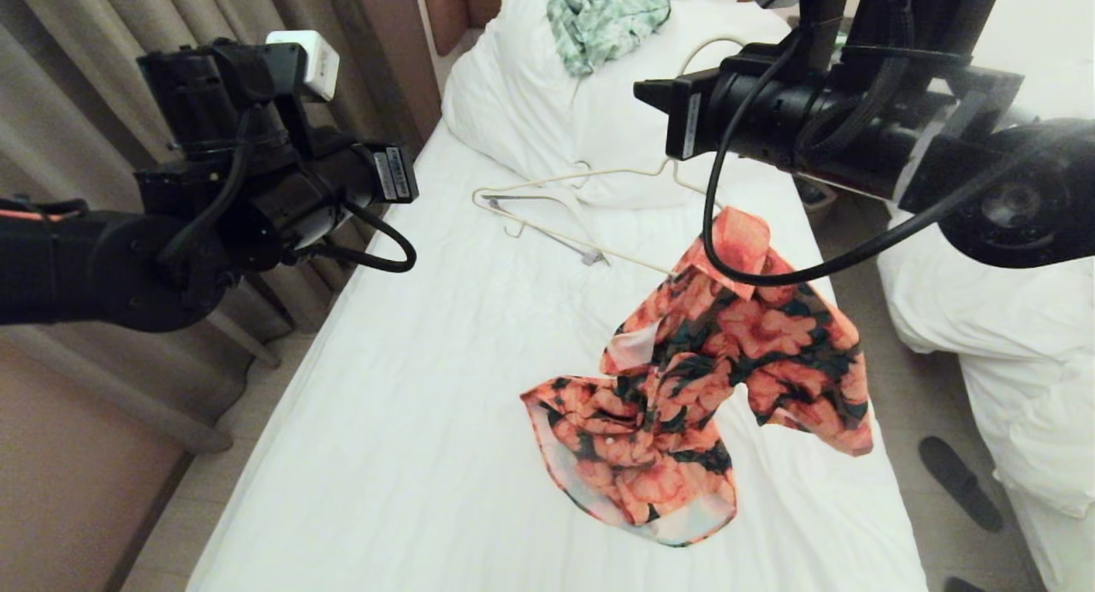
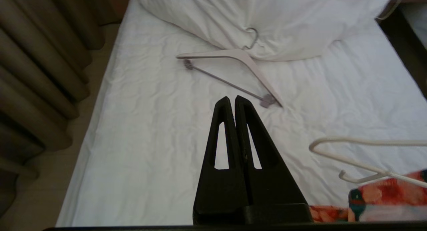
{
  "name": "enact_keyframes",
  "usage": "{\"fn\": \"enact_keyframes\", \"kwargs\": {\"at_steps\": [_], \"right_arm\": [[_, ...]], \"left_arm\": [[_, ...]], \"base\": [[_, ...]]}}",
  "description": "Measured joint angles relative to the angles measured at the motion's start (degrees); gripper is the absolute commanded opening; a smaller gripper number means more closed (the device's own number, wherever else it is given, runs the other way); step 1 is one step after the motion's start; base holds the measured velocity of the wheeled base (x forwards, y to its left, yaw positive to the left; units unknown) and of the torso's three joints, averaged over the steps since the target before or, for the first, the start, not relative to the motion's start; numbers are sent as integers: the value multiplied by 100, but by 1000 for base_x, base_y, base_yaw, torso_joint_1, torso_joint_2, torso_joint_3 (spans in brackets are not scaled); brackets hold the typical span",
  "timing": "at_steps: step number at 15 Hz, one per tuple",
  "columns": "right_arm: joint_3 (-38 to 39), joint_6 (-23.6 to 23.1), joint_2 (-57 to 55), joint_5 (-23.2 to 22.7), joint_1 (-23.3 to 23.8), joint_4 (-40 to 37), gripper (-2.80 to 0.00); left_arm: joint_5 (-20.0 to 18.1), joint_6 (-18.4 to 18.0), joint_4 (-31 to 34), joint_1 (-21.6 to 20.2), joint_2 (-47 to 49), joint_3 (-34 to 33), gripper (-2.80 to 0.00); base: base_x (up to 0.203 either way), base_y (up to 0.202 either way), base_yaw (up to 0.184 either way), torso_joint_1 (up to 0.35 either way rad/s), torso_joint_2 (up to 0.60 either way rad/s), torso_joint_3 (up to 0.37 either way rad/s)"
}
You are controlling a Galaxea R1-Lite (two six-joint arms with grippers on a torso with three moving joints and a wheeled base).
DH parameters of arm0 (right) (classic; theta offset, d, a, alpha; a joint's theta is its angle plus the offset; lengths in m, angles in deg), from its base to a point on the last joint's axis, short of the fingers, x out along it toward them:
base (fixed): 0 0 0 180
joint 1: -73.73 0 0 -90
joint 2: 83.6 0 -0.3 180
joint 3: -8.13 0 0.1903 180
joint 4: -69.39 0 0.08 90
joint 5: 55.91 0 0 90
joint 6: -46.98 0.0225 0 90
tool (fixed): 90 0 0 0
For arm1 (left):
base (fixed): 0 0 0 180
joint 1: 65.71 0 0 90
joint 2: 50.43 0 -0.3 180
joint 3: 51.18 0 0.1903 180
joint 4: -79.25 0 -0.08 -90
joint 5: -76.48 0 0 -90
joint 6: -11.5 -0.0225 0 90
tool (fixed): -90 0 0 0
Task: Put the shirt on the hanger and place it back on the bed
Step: Take the clothes hanger out of the clothes
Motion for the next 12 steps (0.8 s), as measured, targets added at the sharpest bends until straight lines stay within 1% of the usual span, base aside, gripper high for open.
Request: {"fn": "enact_keyframes", "kwargs": {"at_steps": [1, 3, 5, 6, 7, 8, 10, 12], "right_arm": [[40, 189, -122, 104, -16, 437, -280], [77, 511, -457, 463, -82, 1358, -280], [88, 677, -826, 1022, -249, 2299, -280], [88, 669, -962, 1217, -313, 2680, -280], [88, 636, -1049, 1274, -328, 2831, -280], [119, 587, -1096, 1303, -307, 2785, -280], [384, 573, -1077, 1340, -214, 2470, -280], [758, 587, -977, 1321, -79, 1990, -280]], "left_arm": [[4, 4, -6, -14, 15, 14, -280], [6, -2, -15, -16, 33, 17, -280], [5, -8, -38, 12, 45, -5, -280], [15, -13, -36, 25, 48, -11, -280], [17, -16, -41, 25, 45, -11, -280], [27, -16, -41, 10, 44, -11, -280], [46, -77, -45, -65, 41, -14, -280], [52, -108, -47, -90, 37, -21, -280]], "base": [[0, 0, 0, 0, 0, 0], [0, 0, 0, 0, 0, 0], [0, 0, 0, 0, 0, 0], [0, 0, 0, 0, 0, 0], [0, 0, 0, 0, 0, 0], [0, 0, 0, 0, 0, 0], [0, 0, 0, 0, 0, 0], [0, 0, 0, 0, 0, 0]]}}
